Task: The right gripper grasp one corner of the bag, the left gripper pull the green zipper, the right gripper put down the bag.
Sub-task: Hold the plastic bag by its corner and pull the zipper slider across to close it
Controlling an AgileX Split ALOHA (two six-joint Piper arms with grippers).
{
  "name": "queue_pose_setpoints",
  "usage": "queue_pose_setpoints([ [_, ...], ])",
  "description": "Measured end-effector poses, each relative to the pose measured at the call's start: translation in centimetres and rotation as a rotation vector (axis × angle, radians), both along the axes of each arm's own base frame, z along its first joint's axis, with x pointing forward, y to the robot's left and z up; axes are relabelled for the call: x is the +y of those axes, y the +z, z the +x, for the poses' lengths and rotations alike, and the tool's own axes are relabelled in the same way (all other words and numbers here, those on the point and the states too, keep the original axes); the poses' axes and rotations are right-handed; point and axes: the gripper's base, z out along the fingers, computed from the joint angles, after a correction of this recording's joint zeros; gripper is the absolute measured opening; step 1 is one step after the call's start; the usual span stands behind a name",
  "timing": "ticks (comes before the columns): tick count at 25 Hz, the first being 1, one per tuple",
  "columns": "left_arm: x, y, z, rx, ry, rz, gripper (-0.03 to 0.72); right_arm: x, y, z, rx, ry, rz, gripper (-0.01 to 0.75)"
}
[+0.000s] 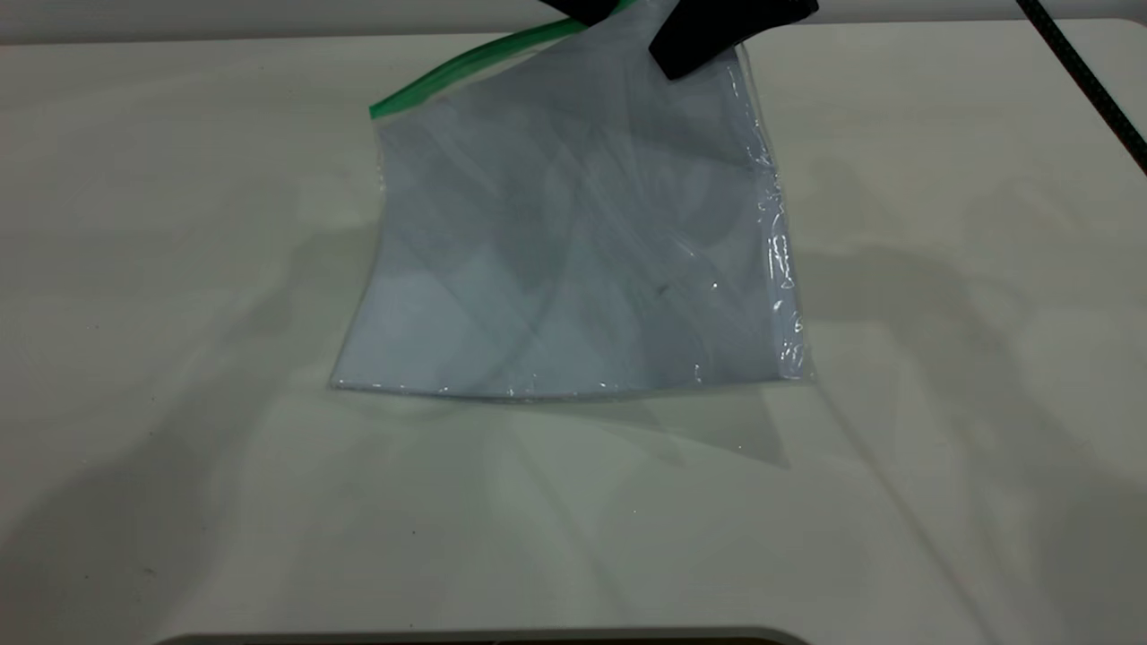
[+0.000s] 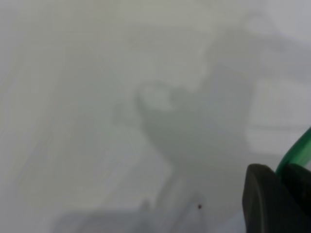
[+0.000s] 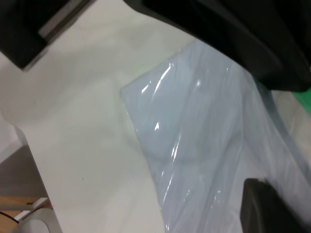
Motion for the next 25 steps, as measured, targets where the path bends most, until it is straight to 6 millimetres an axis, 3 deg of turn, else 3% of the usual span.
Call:
queue_pose_setpoints([
  [5,0.6,-0.2,0.3,-0.022,0.002,0.030,0.071,0.0,0.1,0.1,-0.004,-0.014,0.008,0.036],
  [13,3.3,-0.5,1.4,0.004,0.051,0.025,0.071,0.2,0.7,0.4,-0.015,-0.048,0.052,0.036],
  [25,5.9,-3.8,2.8,0.045,0.127,0.051,0.074,0.1,5.2,-0.2,-0.145,-0.026,0.087,0.036],
])
